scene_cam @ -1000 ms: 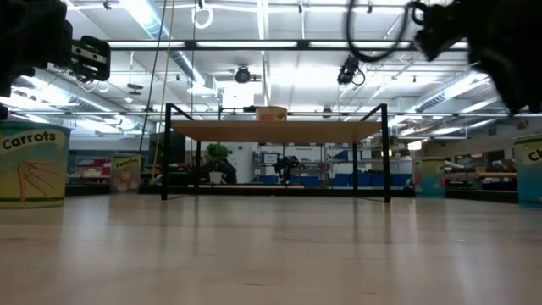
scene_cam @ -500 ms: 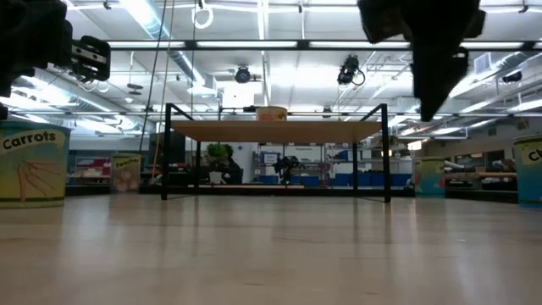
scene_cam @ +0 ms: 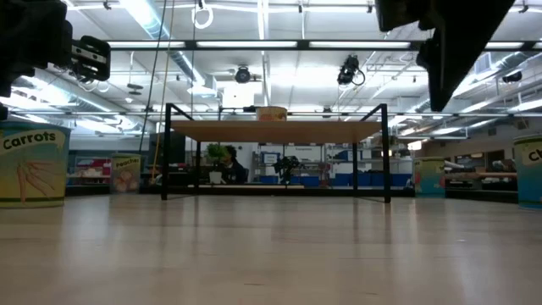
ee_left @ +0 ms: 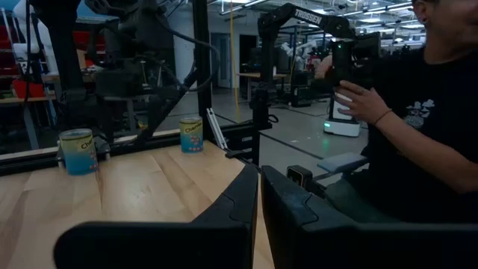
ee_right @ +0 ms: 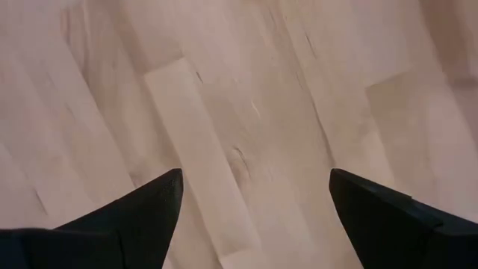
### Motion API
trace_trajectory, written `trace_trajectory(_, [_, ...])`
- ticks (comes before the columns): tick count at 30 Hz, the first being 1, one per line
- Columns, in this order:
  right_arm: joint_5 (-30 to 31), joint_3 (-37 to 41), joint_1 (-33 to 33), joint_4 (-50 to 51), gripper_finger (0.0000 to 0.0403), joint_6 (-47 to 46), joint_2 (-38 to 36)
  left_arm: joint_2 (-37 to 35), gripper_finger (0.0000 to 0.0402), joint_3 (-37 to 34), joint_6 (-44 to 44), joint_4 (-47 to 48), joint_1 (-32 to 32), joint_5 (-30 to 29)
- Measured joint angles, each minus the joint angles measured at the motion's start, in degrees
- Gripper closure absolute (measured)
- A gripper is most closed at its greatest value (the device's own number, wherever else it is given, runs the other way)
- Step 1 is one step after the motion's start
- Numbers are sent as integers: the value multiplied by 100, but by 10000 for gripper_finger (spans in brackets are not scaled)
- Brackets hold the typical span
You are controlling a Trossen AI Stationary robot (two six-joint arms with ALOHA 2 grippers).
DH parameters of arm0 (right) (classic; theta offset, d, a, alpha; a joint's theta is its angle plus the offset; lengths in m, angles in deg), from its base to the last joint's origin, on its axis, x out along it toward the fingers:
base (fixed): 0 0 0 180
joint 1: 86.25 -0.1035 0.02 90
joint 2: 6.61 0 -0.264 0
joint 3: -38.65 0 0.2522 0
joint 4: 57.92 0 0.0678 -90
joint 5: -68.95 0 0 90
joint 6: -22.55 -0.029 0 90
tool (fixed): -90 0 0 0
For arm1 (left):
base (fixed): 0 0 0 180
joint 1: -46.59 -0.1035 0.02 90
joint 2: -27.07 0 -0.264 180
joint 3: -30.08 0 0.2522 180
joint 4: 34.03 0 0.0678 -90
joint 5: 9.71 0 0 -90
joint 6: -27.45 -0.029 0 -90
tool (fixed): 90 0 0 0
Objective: Pick and place cans onto a shelf
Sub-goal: Put the big blue canned cherries on the shelf
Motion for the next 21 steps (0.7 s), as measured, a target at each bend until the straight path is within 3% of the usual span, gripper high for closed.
trace_trajectory(8, [-19,0,101,362,58,550,-636,0,374,-2,0,2,-2,0])
trace_trajectory(21, [-245,60,106,2413,58,168,-1153,0,374,-1,0,0,0,0])
